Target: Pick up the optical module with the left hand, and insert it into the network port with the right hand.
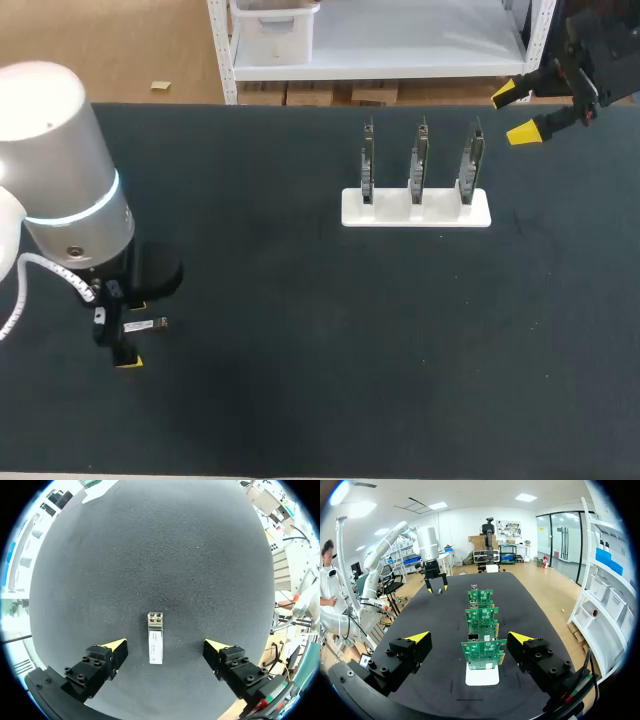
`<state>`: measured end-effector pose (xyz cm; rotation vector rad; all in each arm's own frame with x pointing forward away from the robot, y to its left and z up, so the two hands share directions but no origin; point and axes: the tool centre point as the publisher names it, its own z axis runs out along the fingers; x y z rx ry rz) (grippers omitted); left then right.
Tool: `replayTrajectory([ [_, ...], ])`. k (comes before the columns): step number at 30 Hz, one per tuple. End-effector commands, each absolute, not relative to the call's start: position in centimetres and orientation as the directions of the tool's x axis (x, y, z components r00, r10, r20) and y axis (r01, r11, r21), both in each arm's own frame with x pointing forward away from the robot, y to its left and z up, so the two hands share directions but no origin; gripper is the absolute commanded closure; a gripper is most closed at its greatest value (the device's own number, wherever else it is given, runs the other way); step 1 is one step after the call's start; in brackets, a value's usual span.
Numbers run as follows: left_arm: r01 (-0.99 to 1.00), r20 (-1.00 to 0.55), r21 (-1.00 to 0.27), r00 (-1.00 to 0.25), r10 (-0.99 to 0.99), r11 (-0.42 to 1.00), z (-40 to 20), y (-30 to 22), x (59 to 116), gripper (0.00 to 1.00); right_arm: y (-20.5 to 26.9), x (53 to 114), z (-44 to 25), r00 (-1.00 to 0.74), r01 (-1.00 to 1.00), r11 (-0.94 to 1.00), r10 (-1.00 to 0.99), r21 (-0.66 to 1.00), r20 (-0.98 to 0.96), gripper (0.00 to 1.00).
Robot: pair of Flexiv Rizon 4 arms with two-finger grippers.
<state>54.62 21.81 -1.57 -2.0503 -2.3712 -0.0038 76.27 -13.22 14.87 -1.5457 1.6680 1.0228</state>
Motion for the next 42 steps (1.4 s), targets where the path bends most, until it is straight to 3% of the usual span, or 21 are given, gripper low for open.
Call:
replayTrajectory([
  [1, 0.989, 0.01, -0.002, -0.151, 0.989, 0.151, -1.9, 21.8, 54.9, 0.0, -13.2, 76.3, 14.8, -0.105, -0.993, 0.006, -0.497, 0.118, -0.861, 0.0],
  [5, 0.988, 0.0, -0.022, -0.151, 0.988, 0.151, -2.2, 21.9, 54.9, 0.03, -13.2, 76.3, 14.8, -0.105, -0.993, 0.006, -0.497, 0.118, -0.861, 0.0],
  [6, 0.988, -0.003, -0.023, -0.154, 0.988, 0.154, -2.3, 21.9, 54.9, 0.31, -13.2, 76.3, 14.8, -0.105, -0.993, 0.006, -0.497, 0.118, -0.861, 0.0],
  [7, 0.988, -0.004, -0.024, -0.154, 0.988, 0.154, -2.3, 21.9, 54.8, 0.5, -13.2, 76.3, 14.8, -0.105, -0.993, 0.006, -0.497, 0.118, -0.861, 0.0],
  [8, 0.988, -0.004, -0.027, -0.152, 0.988, 0.152, -2.4, 21.9, 54.9, 0.55, -13.2, 76.3, 14.8, -0.105, -0.993, 0.006, -0.497, 0.118, -0.861, 0.0],
  [10, 0.988, -0.002, -0.029, -0.15, 0.989, 0.15, -2.4, 21.9, 54.9, 0.8, -13.2, 76.3, 14.8, -0.105, -0.993, 0.006, -0.497, 0.118, -0.861, 0.0],
  [11, 0.989, 0.0, -0.029, -0.148, 0.989, 0.148, -2.4, 21.9, 54.9, 0.99, -13.2, 76.3, 14.8, -0.105, -0.993, 0.006, -0.497, 0.118, -0.861, 0.0],
  [34, 0.992, 0.016, -0.033, -0.122, 0.992, 0.122, -2.0, 20.8, 55.4, 1.0, -13.2, 76.3, 14.8, -0.105, -0.993, 0.006, -0.497, 0.118, -0.861, 0.0],
  [42, 0.983, -0.1, 0.002, -0.183, 0.978, 0.185, -0.4, 19.2, 57.1, 1.0, -13.2, 76.3, 14.8, -0.105, -0.993, 0.006, -0.497, 0.118, -0.861, 0.0],
])
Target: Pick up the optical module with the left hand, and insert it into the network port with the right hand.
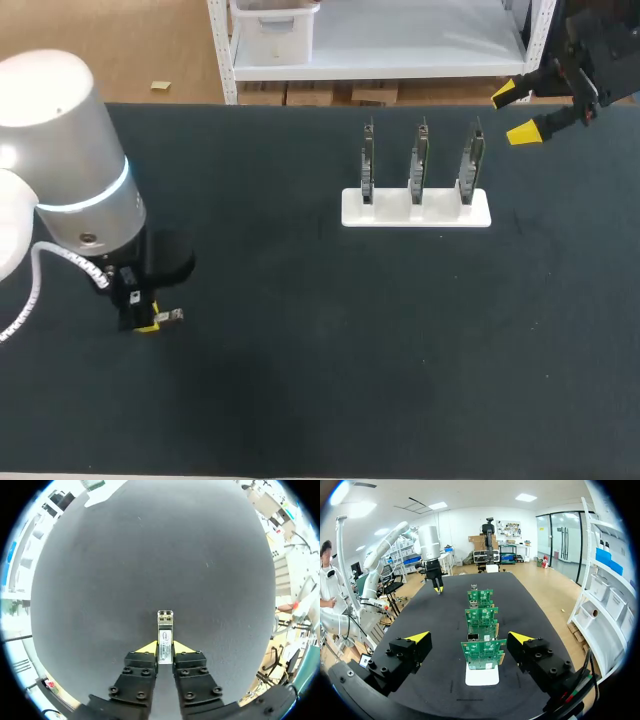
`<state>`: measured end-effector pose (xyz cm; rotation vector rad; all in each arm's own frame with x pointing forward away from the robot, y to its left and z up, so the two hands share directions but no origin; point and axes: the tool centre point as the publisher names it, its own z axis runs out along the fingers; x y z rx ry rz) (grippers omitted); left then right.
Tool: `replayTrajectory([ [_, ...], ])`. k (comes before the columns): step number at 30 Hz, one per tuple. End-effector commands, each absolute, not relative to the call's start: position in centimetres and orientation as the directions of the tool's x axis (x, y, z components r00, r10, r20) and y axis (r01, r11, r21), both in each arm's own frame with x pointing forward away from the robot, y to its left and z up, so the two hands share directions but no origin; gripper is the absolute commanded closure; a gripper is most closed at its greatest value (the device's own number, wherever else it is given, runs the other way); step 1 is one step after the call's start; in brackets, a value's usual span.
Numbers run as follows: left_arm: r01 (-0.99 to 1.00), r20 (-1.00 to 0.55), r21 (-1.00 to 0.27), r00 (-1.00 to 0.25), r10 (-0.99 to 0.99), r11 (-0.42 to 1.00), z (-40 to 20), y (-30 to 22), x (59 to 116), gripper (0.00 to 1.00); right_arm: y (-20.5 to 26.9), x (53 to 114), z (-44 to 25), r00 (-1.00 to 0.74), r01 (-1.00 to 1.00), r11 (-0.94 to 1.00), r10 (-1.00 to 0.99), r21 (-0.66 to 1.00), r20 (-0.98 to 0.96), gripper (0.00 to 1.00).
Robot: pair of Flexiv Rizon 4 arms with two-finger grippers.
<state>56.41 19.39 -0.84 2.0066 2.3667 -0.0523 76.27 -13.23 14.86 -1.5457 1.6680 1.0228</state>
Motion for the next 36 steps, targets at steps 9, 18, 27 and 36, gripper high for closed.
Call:
replayTrajectory([
  [9, 0.961, -0.356, 0.081, -0.22, 0.908, 0.265, 4.7, 16.0, 62.3, 1.0, -13.2, 76.3, 14.8, -0.105, -0.993, 0.006, -0.497, 0.118, -0.861, 0.0],
  [18, 0.941, -0.755, 0.072, -0.166, 0.634, 0.332, 11.4, 10.7, 69.8, 1.0, -13.2, 76.3, 14.8, -0.105, -0.993, 0.006, -0.497, 0.118, -0.861, 0.0],
  [27, 0.956, -0.891, 0.093, -0.045, 0.451, 0.278, 16.0, 4.3, 77.2, 1.0, -13.2, 76.3, 14.8, -0.105, -0.993, 0.006, -0.497, 0.118, -0.861, 0.0],
  [36, 0.975, -0.952, 0.145, 0.092, 0.29, 0.167, 20.3, -3.9, 81.9, 1.0, -13.2, 76.3, 14.8, -0.105, -0.993, 0.006, -0.497, 0.118, -0.861, 0.0],
])
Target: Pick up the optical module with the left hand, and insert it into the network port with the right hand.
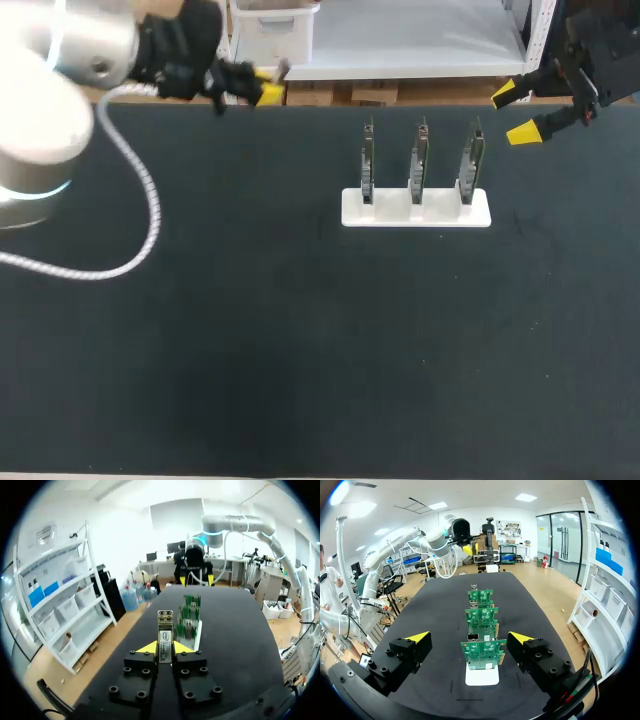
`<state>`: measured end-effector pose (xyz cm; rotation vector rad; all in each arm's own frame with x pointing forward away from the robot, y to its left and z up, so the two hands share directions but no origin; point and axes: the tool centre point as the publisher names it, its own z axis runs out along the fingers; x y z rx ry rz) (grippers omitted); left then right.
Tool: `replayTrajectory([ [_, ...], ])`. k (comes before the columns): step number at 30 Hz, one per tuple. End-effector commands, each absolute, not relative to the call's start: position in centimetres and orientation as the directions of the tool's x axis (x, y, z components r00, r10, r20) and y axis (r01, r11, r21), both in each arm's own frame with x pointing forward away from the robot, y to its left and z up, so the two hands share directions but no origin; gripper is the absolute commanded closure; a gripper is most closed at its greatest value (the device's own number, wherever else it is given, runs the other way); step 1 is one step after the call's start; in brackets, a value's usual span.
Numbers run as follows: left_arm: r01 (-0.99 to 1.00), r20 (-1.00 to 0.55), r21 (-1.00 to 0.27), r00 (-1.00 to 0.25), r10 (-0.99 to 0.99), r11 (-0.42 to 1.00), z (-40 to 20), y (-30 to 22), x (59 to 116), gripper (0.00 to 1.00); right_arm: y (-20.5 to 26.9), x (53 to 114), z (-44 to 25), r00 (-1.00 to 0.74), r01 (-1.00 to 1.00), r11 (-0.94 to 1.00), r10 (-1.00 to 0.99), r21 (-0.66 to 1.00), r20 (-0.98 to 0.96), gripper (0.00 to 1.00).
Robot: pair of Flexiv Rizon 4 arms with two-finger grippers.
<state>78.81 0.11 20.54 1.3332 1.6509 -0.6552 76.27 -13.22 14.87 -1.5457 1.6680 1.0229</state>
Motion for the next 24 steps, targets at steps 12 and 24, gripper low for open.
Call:
replayTrajectory([
  [12, 0.985, -0.978, 0.174, 0.172, 0.12, 0.007, 23.4, -14.4, 81.2, 1.0, -13.2, 76.3, 14.8, -0.105, -0.993, 0.006, -0.497, 0.118, -0.861, 0.0],
  [24, 0.986, -0.982, 0.164, 0.165, 0.095, -0.015, 23.3, -19.9, 77.8, 1.0, -13.2, 76.3, 14.8, -0.105, -0.993, 0.006, -0.497, 0.118, -0.861, 0.0],
])
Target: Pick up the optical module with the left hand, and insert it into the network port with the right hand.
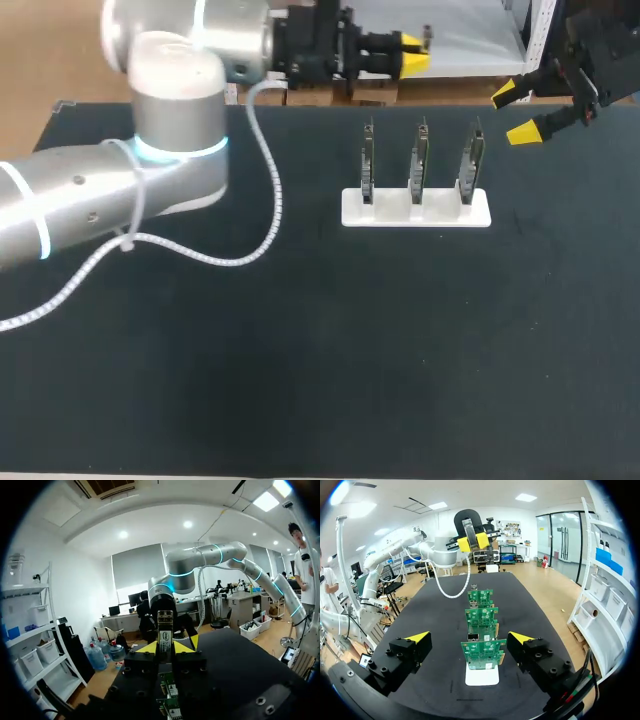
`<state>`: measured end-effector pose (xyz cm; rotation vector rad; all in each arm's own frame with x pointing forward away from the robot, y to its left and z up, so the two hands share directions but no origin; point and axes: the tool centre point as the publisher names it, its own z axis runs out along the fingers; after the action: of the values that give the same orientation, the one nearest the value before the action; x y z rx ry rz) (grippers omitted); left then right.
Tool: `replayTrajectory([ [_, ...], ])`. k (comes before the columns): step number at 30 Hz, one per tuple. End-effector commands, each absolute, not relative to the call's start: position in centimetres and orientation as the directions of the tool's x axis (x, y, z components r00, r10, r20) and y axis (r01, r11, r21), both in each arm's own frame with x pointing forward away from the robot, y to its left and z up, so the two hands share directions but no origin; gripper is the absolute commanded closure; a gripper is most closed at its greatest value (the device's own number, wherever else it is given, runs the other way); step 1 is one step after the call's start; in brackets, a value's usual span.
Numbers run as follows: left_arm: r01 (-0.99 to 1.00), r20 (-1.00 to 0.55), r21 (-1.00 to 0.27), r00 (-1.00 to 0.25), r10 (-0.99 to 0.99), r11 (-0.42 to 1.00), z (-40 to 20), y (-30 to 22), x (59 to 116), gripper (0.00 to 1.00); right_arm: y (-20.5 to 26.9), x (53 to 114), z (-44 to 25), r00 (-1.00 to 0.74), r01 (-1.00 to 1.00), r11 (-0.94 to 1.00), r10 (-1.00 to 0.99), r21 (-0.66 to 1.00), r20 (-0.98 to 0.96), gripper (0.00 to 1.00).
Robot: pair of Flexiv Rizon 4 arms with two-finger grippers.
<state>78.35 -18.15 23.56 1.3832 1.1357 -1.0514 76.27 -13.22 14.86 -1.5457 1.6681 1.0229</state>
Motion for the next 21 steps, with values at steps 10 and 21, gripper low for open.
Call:
replayTrajectory([
  [10, 0.993, -0.99, 0.108, 0.104, 0.092, 0.044, 21.7, -21.5, 76.9, 1.0, -13.2, 76.3, 14.8, -0.105, -0.993, 0.006, -0.497, 0.118, -0.861, 0.0],
  [21, 0.995, -0.993, 0.094, 0.091, 0.069, 0.039, 21.3, -23.6, 76.5, 1.0, -13.2, 76.3, 14.8, -0.105, -0.993, 0.006, -0.497, 0.118, -0.861, 0.0],
])
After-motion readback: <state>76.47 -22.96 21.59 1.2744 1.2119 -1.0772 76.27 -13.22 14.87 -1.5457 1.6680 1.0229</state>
